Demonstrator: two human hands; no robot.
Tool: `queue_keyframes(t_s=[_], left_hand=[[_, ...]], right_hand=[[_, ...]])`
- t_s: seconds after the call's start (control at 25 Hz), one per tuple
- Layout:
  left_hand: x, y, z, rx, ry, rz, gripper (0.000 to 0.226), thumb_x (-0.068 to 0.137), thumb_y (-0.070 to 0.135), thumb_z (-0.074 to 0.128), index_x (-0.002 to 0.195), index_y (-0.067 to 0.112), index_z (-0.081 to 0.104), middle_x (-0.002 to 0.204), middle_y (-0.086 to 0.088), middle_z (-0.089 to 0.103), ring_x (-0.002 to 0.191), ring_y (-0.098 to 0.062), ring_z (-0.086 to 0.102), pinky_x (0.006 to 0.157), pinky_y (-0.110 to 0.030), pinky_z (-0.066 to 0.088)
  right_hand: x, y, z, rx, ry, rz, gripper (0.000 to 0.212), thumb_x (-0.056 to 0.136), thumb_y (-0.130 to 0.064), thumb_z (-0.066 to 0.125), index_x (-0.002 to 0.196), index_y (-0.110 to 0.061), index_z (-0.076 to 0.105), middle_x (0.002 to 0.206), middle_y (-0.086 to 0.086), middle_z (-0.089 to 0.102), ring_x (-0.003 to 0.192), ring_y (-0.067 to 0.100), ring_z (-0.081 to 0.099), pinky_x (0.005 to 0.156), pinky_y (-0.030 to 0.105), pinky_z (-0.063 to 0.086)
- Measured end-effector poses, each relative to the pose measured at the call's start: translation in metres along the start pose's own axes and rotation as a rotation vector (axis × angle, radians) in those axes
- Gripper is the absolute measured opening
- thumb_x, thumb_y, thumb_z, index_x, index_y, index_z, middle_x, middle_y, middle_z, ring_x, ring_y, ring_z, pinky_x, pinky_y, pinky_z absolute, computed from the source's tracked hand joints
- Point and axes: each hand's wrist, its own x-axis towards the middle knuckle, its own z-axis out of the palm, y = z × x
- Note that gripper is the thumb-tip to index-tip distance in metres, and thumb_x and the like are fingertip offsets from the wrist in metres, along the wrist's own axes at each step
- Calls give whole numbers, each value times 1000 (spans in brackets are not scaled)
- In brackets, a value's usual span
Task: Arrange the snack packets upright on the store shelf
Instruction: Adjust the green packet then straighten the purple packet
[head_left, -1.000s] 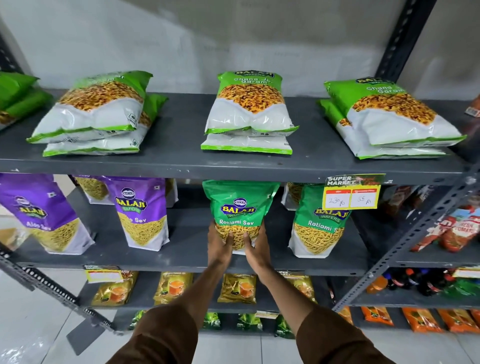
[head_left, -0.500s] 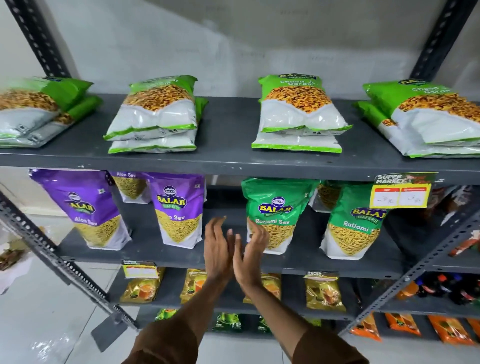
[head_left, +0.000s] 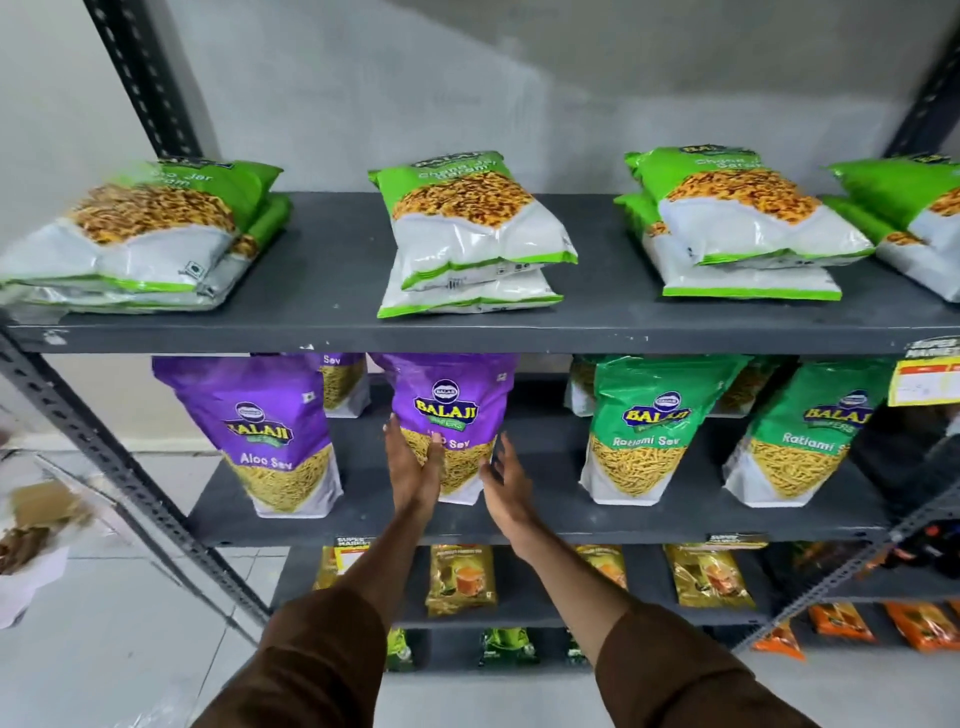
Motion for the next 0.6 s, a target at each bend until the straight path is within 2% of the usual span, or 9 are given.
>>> queue_keyframes(t_s=[0.04,0.12,0.16,0.2,0.28,0.32,0.36,0.48,0.6], left_hand=[[1,3,-2,-48,-32,0,87,80,55,54,150,21,16,153,2,32,140,-15,32,115,-40,32],[0,5,-6,-97,-59,21,95,74,67,53,150,20,19,140,14,35,125,8,39,100,-13,37],[-1,5,-6,-97,-50,37,93,75,65,54,149,20,21,138,13,37,118,16,39,93,-3,36],[-1,2,-7,-94,-45,27,86,78,57,57,148,21,22,141,10,39,118,15,42,90,-2,38],[-3,-5,-11,-67,-38,16,79,83,47,59,148,26,21,148,-2,41,130,-8,45,102,-26,46],[-6,-8,-13,-44,-32,22,79,83,48,57,148,27,19,150,-6,39,135,-18,42,107,-40,44],[-7,-11,-15,-21,-27,23,80,84,49,56,149,26,17,152,-8,36,138,-24,39,110,-45,39],[-18,-9,-18,93,-44,47,84,85,48,53,152,19,10,157,-10,27,143,-28,29,113,-44,31],[-24,-11,-22,140,-58,74,84,86,47,52,152,19,8,157,-9,27,143,-29,29,112,-45,31]], right_hand=[[-3,-4,3,-32,-18,6,60,96,-22,57,151,-24,32,136,6,63,123,27,61,102,40,50],[-8,-11,9,-85,-47,14,62,97,-21,57,152,-25,30,131,6,65,119,28,63,91,28,49],[-10,-14,11,-104,-51,13,63,96,-20,58,152,-24,30,132,7,65,119,28,63,89,26,47],[-10,-15,14,-111,-47,3,63,95,-19,59,152,-23,31,135,6,63,121,28,61,93,28,48],[-11,-16,19,-114,-24,-16,65,92,-18,63,150,-22,34,144,6,55,131,27,53,107,40,46],[-13,-18,22,-126,-16,-22,65,91,-18,64,149,-21,35,146,6,52,133,27,50,110,44,43],[-13,-16,24,-138,-22,-34,65,90,-18,64,149,-20,36,148,7,50,135,27,48,111,46,42],[-17,-16,22,-164,-52,-47,61,90,-20,63,147,-21,39,145,9,49,133,28,48,110,49,43],[-21,-10,19,-162,-66,-58,58,89,-20,63,144,-24,43,138,10,51,127,27,52,107,48,46]])
